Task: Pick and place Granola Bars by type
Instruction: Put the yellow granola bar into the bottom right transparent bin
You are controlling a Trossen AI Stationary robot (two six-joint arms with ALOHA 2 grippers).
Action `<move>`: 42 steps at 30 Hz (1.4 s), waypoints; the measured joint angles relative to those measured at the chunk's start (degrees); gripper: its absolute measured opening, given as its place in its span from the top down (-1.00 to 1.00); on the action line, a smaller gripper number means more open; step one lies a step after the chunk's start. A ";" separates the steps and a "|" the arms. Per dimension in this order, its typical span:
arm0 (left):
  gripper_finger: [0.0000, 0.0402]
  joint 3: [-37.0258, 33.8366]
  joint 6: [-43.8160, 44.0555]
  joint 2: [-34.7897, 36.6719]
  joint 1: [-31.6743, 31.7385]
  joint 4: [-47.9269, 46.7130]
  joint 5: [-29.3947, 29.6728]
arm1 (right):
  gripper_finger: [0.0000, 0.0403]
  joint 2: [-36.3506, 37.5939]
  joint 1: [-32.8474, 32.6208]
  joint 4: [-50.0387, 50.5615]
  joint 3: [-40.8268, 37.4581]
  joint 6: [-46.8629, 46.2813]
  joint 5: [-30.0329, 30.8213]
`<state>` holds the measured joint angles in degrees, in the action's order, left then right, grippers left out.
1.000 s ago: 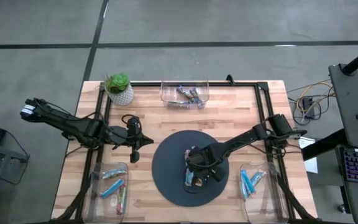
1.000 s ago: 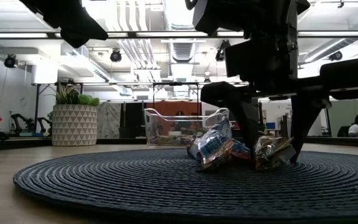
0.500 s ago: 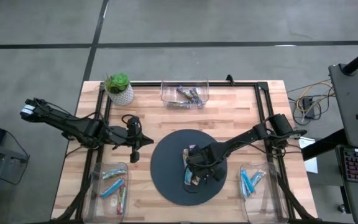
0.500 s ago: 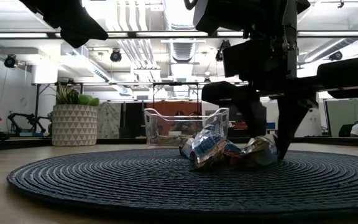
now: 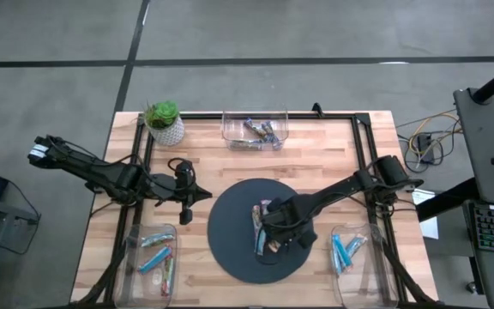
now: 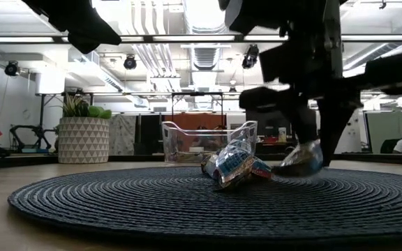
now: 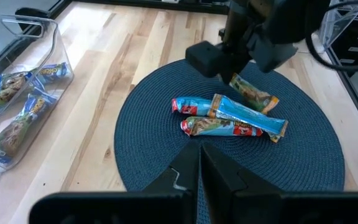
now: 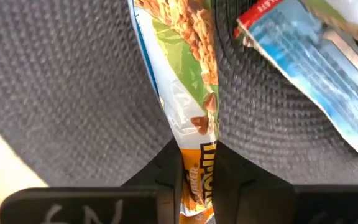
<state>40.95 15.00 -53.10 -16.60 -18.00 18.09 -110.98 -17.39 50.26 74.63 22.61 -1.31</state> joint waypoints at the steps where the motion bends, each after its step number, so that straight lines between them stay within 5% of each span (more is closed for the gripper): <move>1: 1.00 0.00 -0.02 0.00 0.02 -0.04 0.00 | 0.78 0.52 0.00 0.53 0.00 -0.03 -0.02; 25: 1.00 0.00 -0.20 0.00 0.00 -0.06 0.00 | 0.78 28.50 -1.04 7.72 0.02 -28.75 -0.67; 42: 1.00 0.00 -0.13 0.00 0.02 -0.06 0.00 | 0.79 31.36 -15.75 17.75 0.00 -59.81 -5.20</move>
<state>40.95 14.87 -53.10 -16.58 -18.06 18.09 -79.62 -33.14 68.01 74.63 -37.20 -6.50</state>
